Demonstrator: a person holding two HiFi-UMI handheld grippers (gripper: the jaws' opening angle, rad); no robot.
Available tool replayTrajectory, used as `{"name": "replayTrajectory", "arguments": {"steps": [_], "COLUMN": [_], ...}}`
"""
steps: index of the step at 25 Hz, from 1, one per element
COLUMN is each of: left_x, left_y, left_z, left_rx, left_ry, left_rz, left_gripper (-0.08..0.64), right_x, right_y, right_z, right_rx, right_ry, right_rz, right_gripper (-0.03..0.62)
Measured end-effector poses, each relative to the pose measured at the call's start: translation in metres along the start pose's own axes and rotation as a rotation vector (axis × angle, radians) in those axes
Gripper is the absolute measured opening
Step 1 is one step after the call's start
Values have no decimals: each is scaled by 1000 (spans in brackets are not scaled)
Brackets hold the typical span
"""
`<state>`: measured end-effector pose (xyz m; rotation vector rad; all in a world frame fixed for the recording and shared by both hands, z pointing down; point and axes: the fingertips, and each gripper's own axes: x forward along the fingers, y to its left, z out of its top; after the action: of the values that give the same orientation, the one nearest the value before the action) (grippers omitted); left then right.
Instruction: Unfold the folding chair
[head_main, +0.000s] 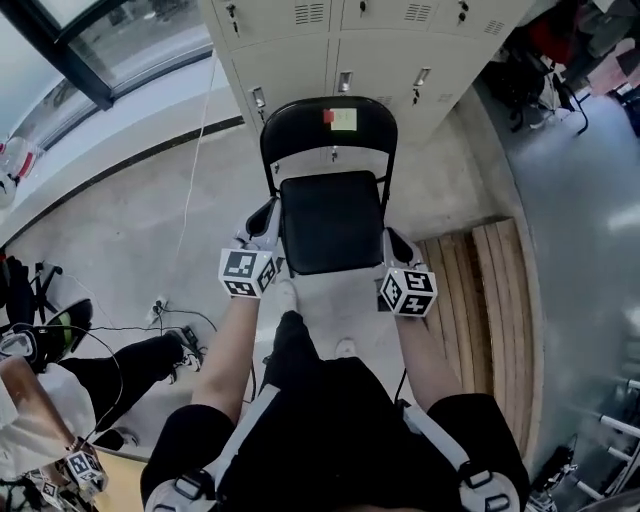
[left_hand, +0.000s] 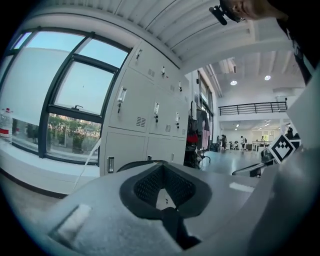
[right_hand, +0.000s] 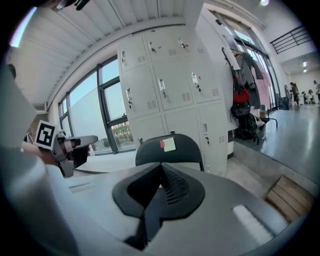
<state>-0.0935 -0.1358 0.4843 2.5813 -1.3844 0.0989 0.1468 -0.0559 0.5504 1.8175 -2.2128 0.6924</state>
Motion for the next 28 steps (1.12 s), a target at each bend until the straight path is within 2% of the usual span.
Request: {"name": "replayTrajectory", "arguments": {"steps": [7, 15, 19, 24, 28], "left_x": [-60, -138, -166, -188, -190], "left_y": [-61, -103, -116, -128, -143], "left_z": [33, 58, 60, 69, 72], "left_rx": [-15, -22, -65, -86, -54], "left_ry": [-105, -160, -179, -203, -211], "left_rz": [50, 111, 149, 161, 120], "left_gripper": [0, -1, 0, 0, 0], "right_x": [-66, -148, -173, -190, -201], "right_y": [-6, -15, -20, -21, -22], "right_z": [50, 71, 78, 94, 104], "right_rx": [-72, -97, -88, -64, -52], "right_ry": [-150, -213, -228, -270, -308], "right_rz": [74, 120, 134, 133, 117], "right_gripper": [5, 5, 5, 5, 5]}}
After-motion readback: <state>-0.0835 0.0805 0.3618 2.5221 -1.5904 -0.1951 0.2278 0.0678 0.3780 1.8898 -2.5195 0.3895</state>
